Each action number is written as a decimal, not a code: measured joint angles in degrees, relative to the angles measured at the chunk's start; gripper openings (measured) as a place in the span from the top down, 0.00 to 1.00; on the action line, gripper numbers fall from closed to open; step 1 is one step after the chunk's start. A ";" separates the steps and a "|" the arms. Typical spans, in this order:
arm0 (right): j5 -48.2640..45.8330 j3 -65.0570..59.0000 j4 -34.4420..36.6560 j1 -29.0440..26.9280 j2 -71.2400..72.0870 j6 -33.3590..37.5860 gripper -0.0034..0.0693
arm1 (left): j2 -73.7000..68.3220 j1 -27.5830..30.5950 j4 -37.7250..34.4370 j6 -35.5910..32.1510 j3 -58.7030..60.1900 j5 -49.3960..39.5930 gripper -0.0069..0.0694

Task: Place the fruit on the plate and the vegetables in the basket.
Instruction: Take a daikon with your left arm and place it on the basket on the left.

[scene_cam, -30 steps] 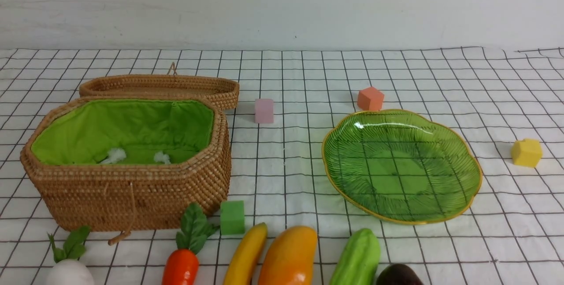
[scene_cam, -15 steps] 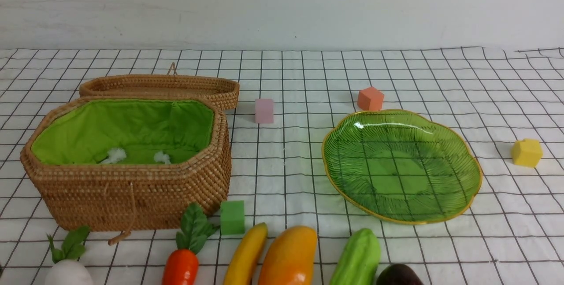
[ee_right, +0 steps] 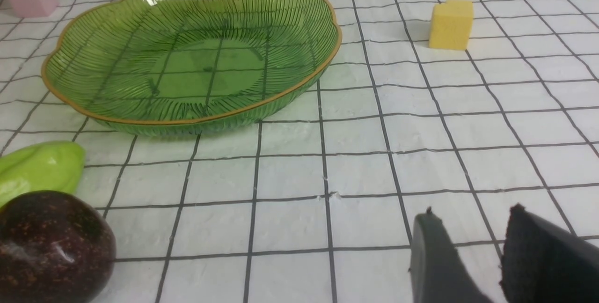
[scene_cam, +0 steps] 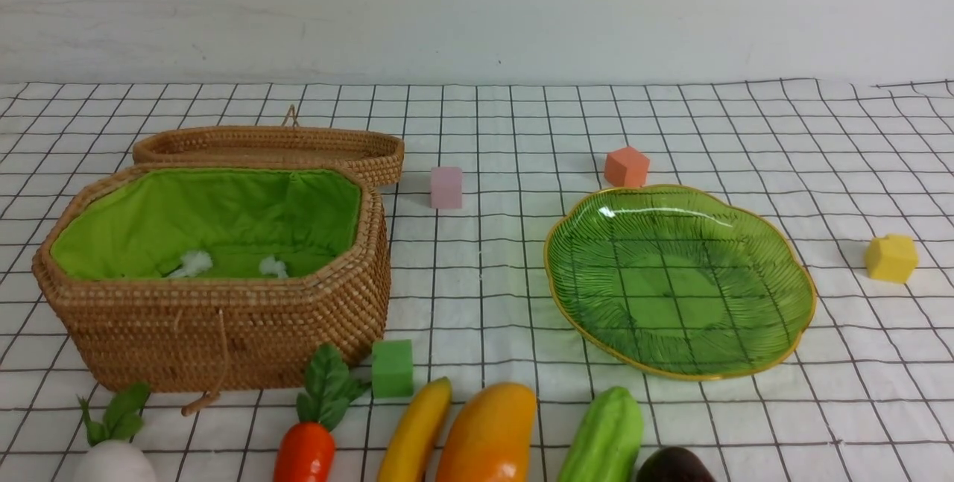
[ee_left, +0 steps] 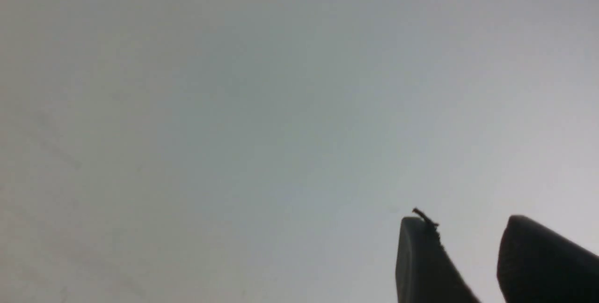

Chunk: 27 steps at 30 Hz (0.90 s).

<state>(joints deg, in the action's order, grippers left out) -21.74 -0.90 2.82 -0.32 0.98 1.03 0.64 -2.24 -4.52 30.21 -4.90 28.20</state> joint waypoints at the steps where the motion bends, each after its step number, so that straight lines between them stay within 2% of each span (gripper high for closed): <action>1: 0.00 0.00 0.00 0.00 0.00 0.00 0.62 | -0.07 0.00 0.26 -0.21 -3.53 -0.88 0.60; 3: 0.00 0.00 0.00 0.00 0.00 0.00 0.62 | -0.71 0.00 0.42 -0.58 -7.67 -2.06 0.60; 4: 0.00 0.00 0.00 0.00 0.00 0.00 0.62 | -3.72 0.00 0.57 -1.05 -16.14 -6.32 0.60; 5: 0.00 0.00 0.00 0.00 0.00 0.00 0.62 | -4.54 0.00 0.63 -1.13 -19.09 -7.59 0.60; 6: 0.00 0.00 0.00 0.00 0.00 0.00 0.62 | -7.82 0.00 0.76 -1.22 -25.91 -13.30 0.60; 7: 0.00 0.00 0.00 0.00 0.00 0.00 0.62 | -8.32 0.00 0.76 -1.22 -25.91 -14.27 0.60; 8: 0.00 0.00 0.00 0.00 0.00 0.00 0.62 | -12.50 0.00 0.80 -1.35 -33.98 -23.44 0.60; 11: 0.00 0.00 0.00 0.00 0.00 0.00 0.62 | -20.43 0.00 0.80 -1.35 -43.44 -42.76 0.60; 12: 0.00 0.00 0.00 0.00 0.00 0.00 0.62 | -20.43 0.00 0.80 -1.35 -43.94 -44.08 0.60; 14: 0.00 0.00 0.00 0.00 0.00 0.00 0.62 | -27.02 0.00 2.00 -2.43 -47.95 -59.15 0.60; 18: 0.00 0.00 0.00 0.00 0.00 0.00 0.62 | -32.67 0.00 4.52 -4.97 -48.63 -66.75 0.60; 19: 0.00 0.00 0.00 0.00 0.00 0.00 0.62 | -35.49 0.00 5.20 -5.21 -48.63 -71.00 0.60; 23: 0.00 0.00 0.00 0.00 0.00 0.00 0.62 | -42.95 -1.40 5.34 -2.13 -48.63 -82.59 0.59; 24: 0.00 0.00 0.00 0.00 0.00 0.00 0.62 | -42.95 -1.53 5.46 -1.97 -48.63 -82.59 0.59; 27: 0.00 0.00 0.00 0.00 0.00 0.00 0.62 | -51.11 -3.71 7.02 0.10 -48.63 -91.02 0.51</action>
<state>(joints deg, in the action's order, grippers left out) -21.74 -0.90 2.82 -0.32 0.98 1.03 -50.48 -5.95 2.51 30.31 -53.53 -62.83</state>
